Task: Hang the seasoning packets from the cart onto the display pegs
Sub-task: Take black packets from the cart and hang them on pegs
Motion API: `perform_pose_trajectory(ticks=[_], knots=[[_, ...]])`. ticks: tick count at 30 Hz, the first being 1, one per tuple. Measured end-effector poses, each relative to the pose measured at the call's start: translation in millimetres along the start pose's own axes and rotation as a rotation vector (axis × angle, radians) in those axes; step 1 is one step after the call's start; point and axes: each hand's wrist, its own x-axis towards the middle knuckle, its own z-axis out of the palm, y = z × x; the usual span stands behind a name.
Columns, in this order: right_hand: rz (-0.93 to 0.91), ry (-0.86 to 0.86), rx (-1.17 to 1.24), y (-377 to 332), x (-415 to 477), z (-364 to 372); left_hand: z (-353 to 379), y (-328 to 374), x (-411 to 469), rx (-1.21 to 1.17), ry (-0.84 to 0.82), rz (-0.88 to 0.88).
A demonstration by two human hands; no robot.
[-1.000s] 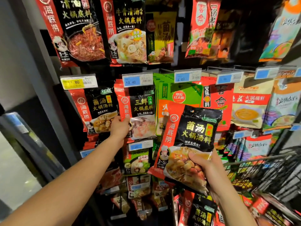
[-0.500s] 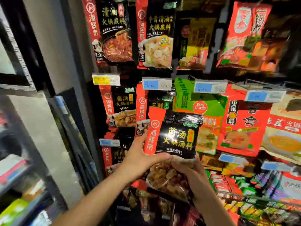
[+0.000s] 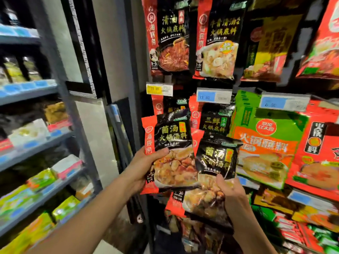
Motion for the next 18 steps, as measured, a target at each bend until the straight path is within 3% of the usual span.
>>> perform_pose_trajectory(ticks=[8, 18], knots=[[-0.116, 0.077, -0.019, -16, 5, -12, -24, 31, 70, 0.114, 0.024, 0.110], [-0.159, 0.092, -0.028, -34, -4, 4, -12, 42, 112, -0.007, -0.065, 0.129]])
